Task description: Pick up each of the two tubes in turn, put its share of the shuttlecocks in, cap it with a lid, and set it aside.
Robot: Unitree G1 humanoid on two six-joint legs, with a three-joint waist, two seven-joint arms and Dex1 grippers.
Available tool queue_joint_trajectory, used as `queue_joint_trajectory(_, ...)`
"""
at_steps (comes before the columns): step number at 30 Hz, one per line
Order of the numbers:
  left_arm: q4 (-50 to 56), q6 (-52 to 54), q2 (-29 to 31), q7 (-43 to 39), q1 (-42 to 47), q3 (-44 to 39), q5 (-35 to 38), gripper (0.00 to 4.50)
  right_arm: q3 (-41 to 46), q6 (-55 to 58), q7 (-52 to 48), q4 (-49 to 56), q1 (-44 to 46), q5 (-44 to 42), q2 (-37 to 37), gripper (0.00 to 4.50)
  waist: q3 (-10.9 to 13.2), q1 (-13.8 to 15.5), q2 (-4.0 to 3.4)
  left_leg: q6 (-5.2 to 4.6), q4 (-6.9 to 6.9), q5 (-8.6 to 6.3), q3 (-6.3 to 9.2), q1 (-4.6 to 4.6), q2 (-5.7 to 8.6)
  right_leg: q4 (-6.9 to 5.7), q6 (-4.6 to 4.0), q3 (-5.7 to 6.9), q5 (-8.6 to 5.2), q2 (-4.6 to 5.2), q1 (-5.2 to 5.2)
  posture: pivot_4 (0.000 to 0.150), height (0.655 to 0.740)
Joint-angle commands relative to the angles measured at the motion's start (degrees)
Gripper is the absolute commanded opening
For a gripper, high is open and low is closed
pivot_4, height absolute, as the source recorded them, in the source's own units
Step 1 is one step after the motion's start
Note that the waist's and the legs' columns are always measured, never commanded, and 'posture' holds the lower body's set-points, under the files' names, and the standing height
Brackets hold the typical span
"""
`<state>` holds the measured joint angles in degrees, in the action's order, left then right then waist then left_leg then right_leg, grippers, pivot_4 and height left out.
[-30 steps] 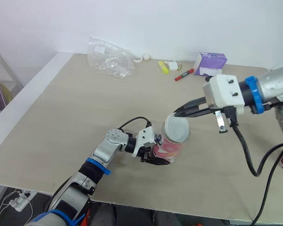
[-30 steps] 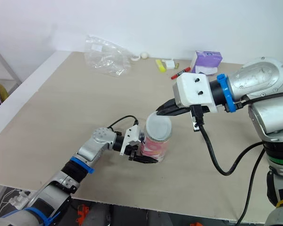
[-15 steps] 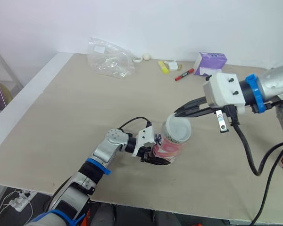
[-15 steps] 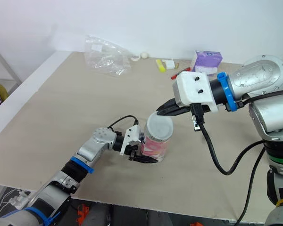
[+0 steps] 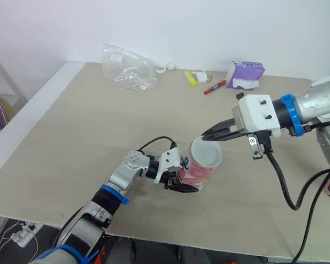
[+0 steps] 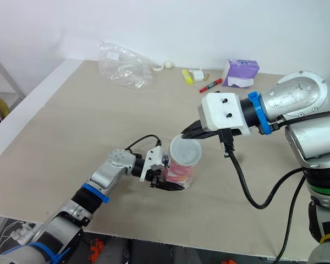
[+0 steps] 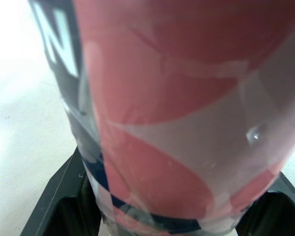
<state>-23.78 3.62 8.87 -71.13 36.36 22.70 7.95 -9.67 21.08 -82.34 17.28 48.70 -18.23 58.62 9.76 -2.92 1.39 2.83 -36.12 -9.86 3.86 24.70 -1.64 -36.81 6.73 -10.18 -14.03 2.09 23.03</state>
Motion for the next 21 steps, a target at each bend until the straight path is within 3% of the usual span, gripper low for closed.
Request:
queue_joint_trajectory(1, -2.5, 1.0, 1.0, 2.5, -1.3, 0.2, -2.3, 2.90, -0.1, -1.5, -0.8, 0.8, -0.3, 0.8, 0.0, 0.06, 0.0, 0.0, 0.00, 0.00, 0.00, 0.00, 0.00, 0.00, 0.00, 0.00, 0.00, 0.00, 0.00, 0.00, 0.00, 0.150, 0.7400)
queue_joint_trajectory(21, -2.4, 1.3, 1.3, 2.9, -1.3, -0.1, -2.2, 2.90, -0.9, -4.3, -1.2, -1.0, -0.1, 2.3, -1.1, 0.06, 0.0, 0.0, 0.00, 0.00, 0.00, 0.00, 0.00, 0.00, 0.00, 0.00, 0.00, 0.00, 0.00, 0.00, 0.00, 0.150, 0.7400)
